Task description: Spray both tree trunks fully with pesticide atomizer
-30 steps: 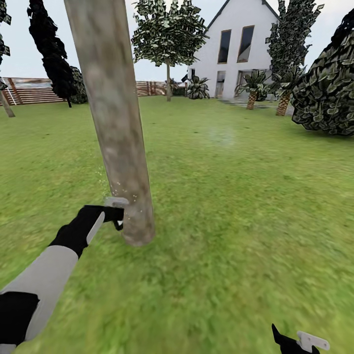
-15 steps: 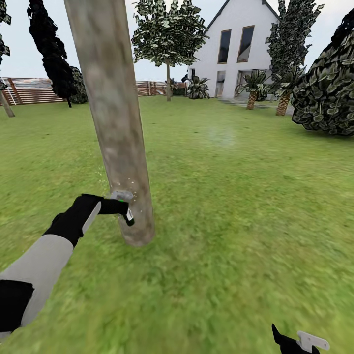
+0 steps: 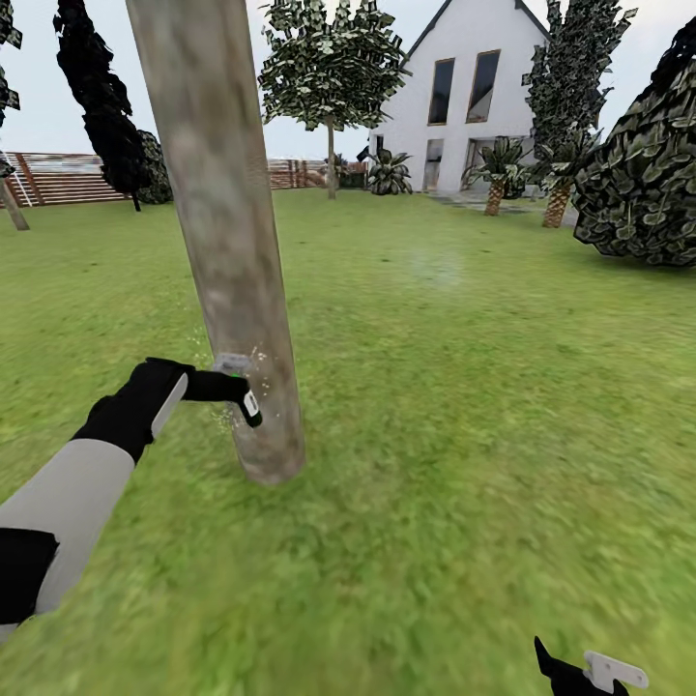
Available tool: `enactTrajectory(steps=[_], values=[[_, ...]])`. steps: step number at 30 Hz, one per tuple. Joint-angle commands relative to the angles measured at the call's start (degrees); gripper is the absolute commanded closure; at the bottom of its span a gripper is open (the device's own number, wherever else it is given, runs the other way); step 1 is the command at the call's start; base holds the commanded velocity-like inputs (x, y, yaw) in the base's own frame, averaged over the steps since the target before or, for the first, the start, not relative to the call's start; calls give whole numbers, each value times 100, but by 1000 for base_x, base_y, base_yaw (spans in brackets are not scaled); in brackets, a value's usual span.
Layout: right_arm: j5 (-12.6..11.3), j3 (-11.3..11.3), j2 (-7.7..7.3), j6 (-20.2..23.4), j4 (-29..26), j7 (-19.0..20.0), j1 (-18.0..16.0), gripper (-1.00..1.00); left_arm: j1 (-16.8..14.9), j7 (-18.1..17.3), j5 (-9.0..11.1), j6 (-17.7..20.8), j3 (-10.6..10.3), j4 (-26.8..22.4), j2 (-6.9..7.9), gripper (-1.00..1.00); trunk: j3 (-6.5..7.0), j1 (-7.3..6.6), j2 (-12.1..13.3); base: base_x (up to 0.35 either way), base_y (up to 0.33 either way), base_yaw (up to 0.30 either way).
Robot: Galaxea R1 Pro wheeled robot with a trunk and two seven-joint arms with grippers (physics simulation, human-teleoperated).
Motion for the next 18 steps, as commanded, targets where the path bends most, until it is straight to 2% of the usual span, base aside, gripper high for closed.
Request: enactTrajectory(steps=[1, 2, 4, 10, 11, 12, 14, 15, 16, 18], values=[[0, 0, 0, 0, 0, 0, 0, -100, -5, -1, 12, 5, 5, 11, 96, 100, 0, 0, 0, 0, 0, 0], [0, 0, 0, -1, 0, 0, 0, -100, -8, -1, 15, 6, 20, 14, 275, 100, 0, 0, 0, 0, 0, 0], [0, 0, 0, 0, 0, 0, 0, -100, -9, -1, 16, 6, 28, 18, 407, 100, 0, 0, 0, 0, 0, 0], [0, 0, 17, 0, 0, 0, 0, -100, 110, 53, 11, -80, -1, 97, 355, 100, 0, 0, 0, 0, 0, 0], [0, 0, 17, 0, 0, 0, 0, -100, 177, 103, 12, -145, 4, 113, 359, 100, 0, 0, 0, 0, 0, 0], [0, 0, 23, 0, 4, 0, 0, -100, 413, 173, 15, -416, 9, 125, 355, 100, 0, 0, 0, 0, 0, 0], [0, 0, 26, 0, 7, 0, 0, -100, 673, 207, 27, -684, 11, 131, 281, 100, 0, 0, 0, 0, 0, 0], [0, 0, 26, 0, 8, 0, 0, -100, 802, 221, 26, -742, 15, 135, 190, 100, 0, 0, 0, 0, 0, 0], [1, 1, 26, 0, 9, 0, 0, -100, 948, 412, 34, -780, 19, 132, -2, 100, 0, 0, 0, 0, 0, 0], [0, 0, 27, 0, 10, 0, 0, -100, 1120, 628, 71, -791, 31, 131, -118, 100, 0, 0, 0, 0, 0, 0]])
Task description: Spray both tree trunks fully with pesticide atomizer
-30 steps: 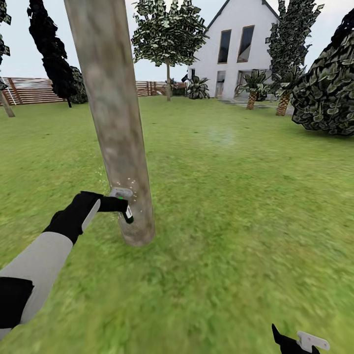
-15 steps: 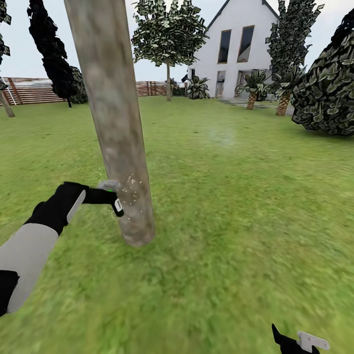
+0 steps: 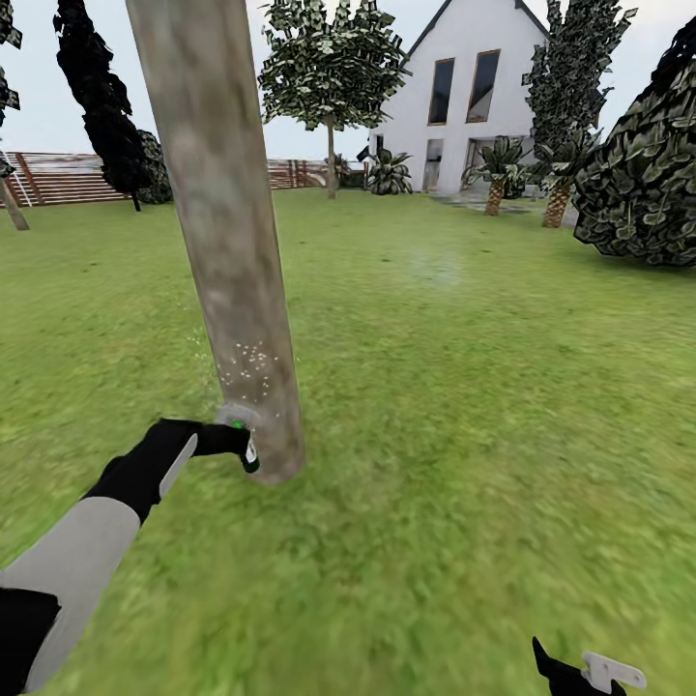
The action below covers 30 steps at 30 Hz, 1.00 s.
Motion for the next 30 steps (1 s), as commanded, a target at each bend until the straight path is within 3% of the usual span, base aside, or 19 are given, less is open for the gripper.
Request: enactTrajectory(steps=[1, 4, 6, 7, 9, 11, 13, 18, 22, 30], values=[[0, 2, 3, 0, 3, 0, 0, -100, 100, 27, 16, -11, 8, -2, -18, 100, 1, -1, 0, 0, 0, 0], [0, 0, 5, -3, -3, 0, 0, -100, 415, 101, 26, -323, 48, 91, -159, 100, 1, -1, 0, 0, 0, 0], [0, -6, -32, -8, -14, 0, 0, -100, 464, 349, 260, -579, 77, 532, -248, 100, 1, -1, 0, 0, 0, 0], [0, -3, -42, -8, -17, 0, 0, -100, 488, 554, 448, -965, 90, 716, -339, 100, 1, -1, 0, 0, 0, 0], [0, -5, -51, -9, -19, 0, 0, -100, 603, 1340, 759, -1970, 98, 1389, -443, 100, 1, -1, 0, 0, 0, 0], [-5, -8, -53, -9, -29, 0, 0, -100, 671, 1475, 813, -2421, 92, 1625, -483, 100, 1, -1, 0, 0, 0, 0], [-8, -9, -53, -9, -35, 0, 0, -100, 702, 1508, 821, -2630, 90, 1646, -512, 100, 1, -1, 0, 0, 0, 0], [-9, -9, -29, -9, -33, -8, 0, -100, 709, 1528, 824, -2636, 75, 1656, -533, 100, 1, -1, 0, 107, -112, 40], [-9, -7, -27, -9, -28, -9, 0, -100, 711, 1522, 814, -2102, 70, 1686, -535, 100, 1, -1, 0, 216, -205, 149], [-9, -3, -9, -9, -28, -9, 0, -100, 711, 1513, 800, -1825, 55, 1671, -601, 100, 1, -1, 0, 192, -221, 4]])
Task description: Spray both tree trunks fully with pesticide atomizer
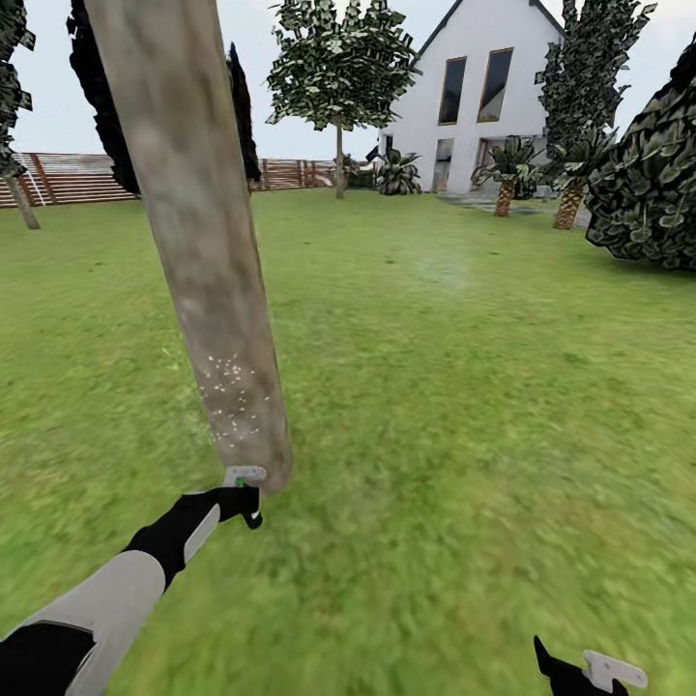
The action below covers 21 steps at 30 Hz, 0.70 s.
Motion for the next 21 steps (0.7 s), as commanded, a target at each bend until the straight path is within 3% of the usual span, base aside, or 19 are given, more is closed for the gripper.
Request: enactTrajectory(steps=[1, 3, 15, 21], values=[[0, 1, 0, 0, 0, 0, 0, -100, -1, -5, -11, 153, 1, -12, -8, 100, 0, 0, 0, 173, -232, 0], [0, 3, 8, 0, 0, 0, 0, -100, -1, -17, -22, 306, 1, -22, -13, 100, 0, 0, 0, 170, -233, 148], [0, 3, 18, 0, 9, 0, 0, -100, -1, -11, 12, 304, 1, -32, -20, 100, 0, 0, 0, 69, -261, 272], [0, 3, 18, 0, 15, 2, 0, -100, -1, -10, 13, 304, 1, -28, -20, 100, 0, 0, 0, 0, -274, 55]])
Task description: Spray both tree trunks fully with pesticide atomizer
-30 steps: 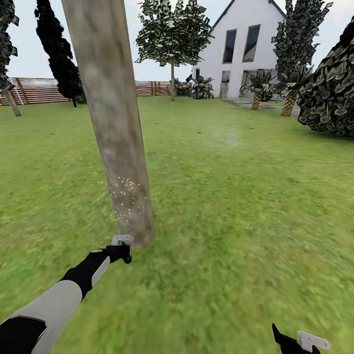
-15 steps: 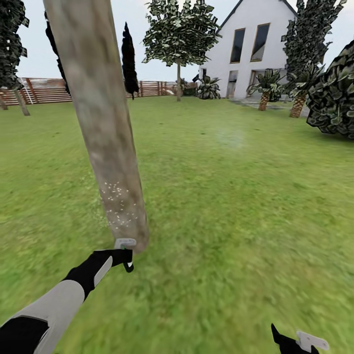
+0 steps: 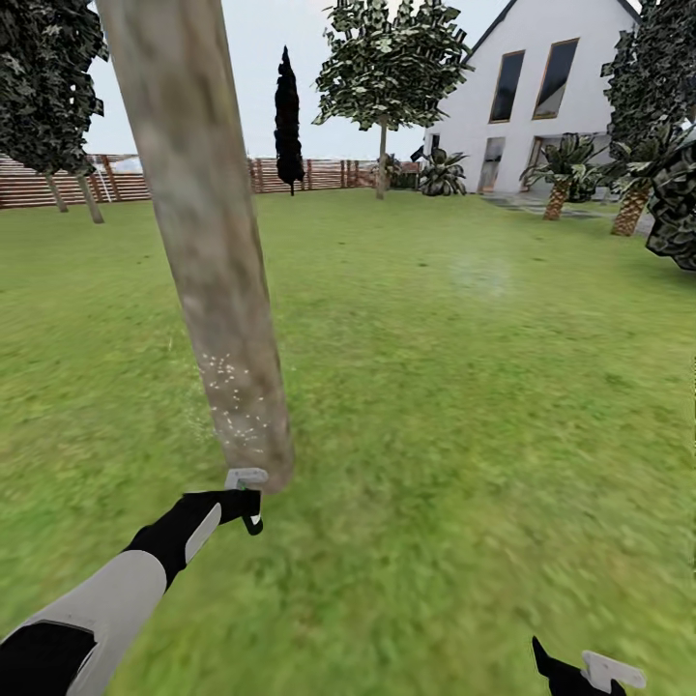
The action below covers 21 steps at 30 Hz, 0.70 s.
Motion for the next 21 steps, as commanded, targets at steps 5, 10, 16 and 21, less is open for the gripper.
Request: enactTrajectory(steps=[5, 10, 16, 21], values=[[1, 0, 0, 0, 3, -2, 0, -100, 0, 8, 1, 0, 0, -1, 0, 100, 0, 0, 0, 0, -274, 0], [0, 0, 0, 0, 3, -2, 0, -100, 0, 9, 5, 0, 0, -4, 0, 100, 0, 0, 0, 0, -274, 76], [0, 0, 0, 0, 3, -2, 0, -100, 0, 30, 2, 0, 18, 4, 5, 100, 0, 0, 0, 0, -274, 269], [0, 0, 0, 0, 3, -2, 0, -100, 0, 44, -7, -1, 37, 14, 4, 100, 0, 0, 0, 0, -274, 278]])
